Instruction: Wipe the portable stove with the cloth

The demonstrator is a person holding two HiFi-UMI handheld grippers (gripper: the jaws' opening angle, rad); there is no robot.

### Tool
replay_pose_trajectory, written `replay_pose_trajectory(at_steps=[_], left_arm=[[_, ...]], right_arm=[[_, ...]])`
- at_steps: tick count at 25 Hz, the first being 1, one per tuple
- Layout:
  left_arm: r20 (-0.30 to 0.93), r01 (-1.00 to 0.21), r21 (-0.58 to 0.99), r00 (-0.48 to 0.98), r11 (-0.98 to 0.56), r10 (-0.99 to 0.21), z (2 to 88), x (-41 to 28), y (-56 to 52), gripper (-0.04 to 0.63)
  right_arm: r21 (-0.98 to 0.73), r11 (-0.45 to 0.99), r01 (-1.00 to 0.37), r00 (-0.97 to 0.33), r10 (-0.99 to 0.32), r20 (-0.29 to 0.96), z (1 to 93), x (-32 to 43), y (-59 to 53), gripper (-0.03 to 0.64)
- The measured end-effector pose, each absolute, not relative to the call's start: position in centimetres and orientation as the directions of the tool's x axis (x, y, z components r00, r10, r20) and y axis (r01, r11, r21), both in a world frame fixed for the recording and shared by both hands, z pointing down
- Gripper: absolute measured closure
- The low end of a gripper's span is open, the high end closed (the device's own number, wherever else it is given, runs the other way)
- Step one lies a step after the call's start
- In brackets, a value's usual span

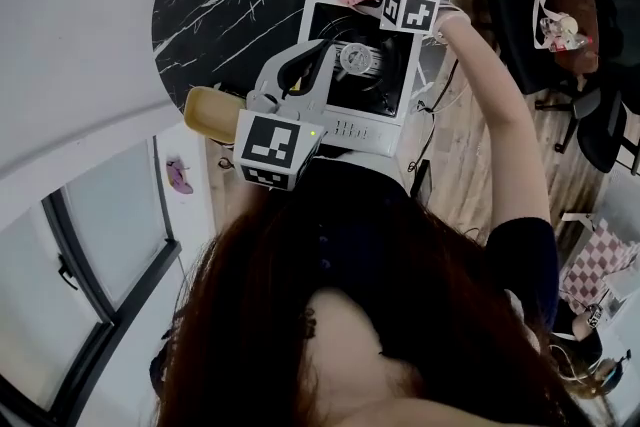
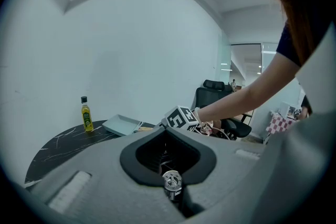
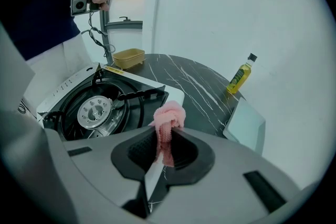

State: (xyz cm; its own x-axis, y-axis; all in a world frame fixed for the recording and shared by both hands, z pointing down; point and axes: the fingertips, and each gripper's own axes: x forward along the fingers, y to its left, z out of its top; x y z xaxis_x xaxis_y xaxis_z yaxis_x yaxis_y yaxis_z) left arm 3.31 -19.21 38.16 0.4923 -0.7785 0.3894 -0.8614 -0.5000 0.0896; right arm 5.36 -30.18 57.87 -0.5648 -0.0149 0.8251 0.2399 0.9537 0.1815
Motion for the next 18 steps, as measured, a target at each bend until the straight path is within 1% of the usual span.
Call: replay_pose_trajectory(at_steps=[18], left_arm=[[0.382,-0.842,0.082,0.521,-0.533,-0.763,37.8,4.4,-19.2,0.586]], right_arm=[[0.175,0.956,0.236,-0.548,-0.018,0.836,58.0,7.9,-30.0,0.563]])
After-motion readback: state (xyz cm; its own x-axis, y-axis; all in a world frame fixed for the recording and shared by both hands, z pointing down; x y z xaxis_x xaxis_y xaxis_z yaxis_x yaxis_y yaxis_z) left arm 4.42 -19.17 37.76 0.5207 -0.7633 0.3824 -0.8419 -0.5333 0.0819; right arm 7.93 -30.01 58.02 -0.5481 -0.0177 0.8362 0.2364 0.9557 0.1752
